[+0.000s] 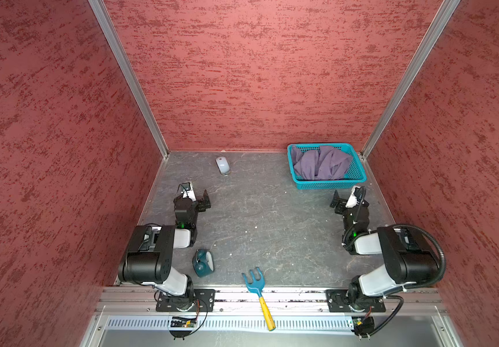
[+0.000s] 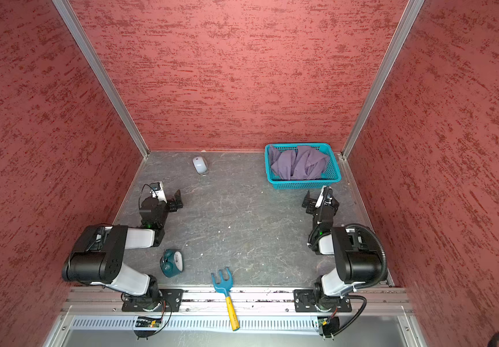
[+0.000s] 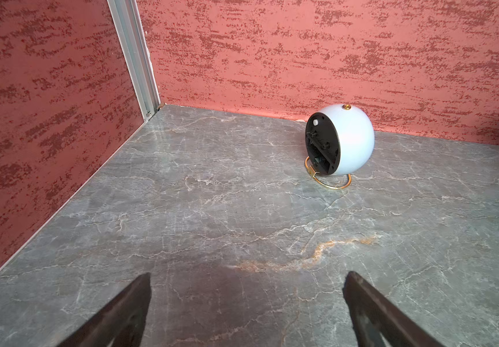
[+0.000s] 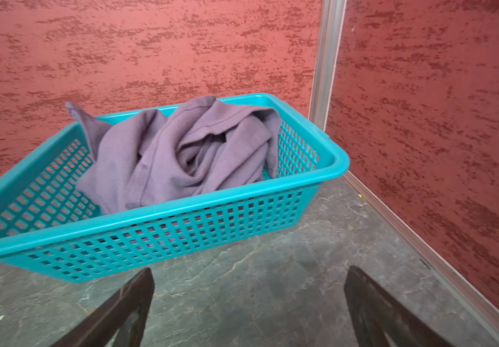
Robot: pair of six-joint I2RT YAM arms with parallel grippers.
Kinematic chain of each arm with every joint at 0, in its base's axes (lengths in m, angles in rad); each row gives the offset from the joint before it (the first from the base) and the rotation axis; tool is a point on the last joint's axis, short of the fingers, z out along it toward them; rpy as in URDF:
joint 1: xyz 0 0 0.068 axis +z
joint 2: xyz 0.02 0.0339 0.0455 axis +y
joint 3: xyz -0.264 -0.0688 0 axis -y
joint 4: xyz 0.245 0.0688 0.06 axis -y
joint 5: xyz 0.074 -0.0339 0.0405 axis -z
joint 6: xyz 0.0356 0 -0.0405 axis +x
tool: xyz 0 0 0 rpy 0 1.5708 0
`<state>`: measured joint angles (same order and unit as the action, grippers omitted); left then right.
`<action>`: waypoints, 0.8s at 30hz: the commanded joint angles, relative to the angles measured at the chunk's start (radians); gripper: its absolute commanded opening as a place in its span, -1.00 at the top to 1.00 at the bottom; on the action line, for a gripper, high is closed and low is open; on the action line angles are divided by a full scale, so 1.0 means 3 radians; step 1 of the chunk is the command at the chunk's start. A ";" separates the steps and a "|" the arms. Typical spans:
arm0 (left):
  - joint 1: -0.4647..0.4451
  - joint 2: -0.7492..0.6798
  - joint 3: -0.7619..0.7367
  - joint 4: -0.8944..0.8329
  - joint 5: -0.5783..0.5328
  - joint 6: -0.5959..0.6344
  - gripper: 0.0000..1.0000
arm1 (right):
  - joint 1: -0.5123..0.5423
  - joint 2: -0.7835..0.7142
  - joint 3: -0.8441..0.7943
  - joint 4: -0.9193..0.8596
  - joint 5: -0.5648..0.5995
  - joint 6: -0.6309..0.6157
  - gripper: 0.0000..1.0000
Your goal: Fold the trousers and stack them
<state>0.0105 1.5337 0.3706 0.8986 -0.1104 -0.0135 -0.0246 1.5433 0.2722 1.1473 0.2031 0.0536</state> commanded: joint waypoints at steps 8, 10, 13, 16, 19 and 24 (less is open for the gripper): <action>-0.0017 0.0006 -0.0029 0.0096 -0.0016 -0.0026 -0.99 | -0.0041 0.0005 0.0024 0.0037 -0.0115 -0.0021 -0.98; 0.0006 0.0002 -0.0024 0.0084 0.0029 -0.0035 -0.99 | -0.0043 0.0006 0.0024 0.0036 -0.0112 -0.0023 -0.98; 0.0010 0.0002 -0.0022 0.0086 0.0036 -0.0034 -0.99 | -0.0042 0.0009 0.0030 0.0031 -0.0112 -0.0024 -0.98; 0.0010 0.0005 -0.0023 0.0088 0.0036 -0.0032 -0.99 | -0.0043 0.0013 0.0039 0.0023 -0.0109 -0.0021 -0.98; 0.0008 0.0001 -0.0021 0.0088 0.0035 -0.0035 -0.99 | -0.0044 0.0010 0.0039 0.0022 -0.0105 -0.0024 -0.98; 0.0011 0.0004 -0.0023 0.0083 0.0041 -0.0042 -0.99 | -0.0041 0.0010 0.0041 0.0016 -0.0107 -0.0023 -0.98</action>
<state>0.0120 1.5333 0.3706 0.8986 -0.1066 -0.0139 -0.0345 1.5433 0.2722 1.1469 0.1860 0.0547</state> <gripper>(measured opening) 0.994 0.989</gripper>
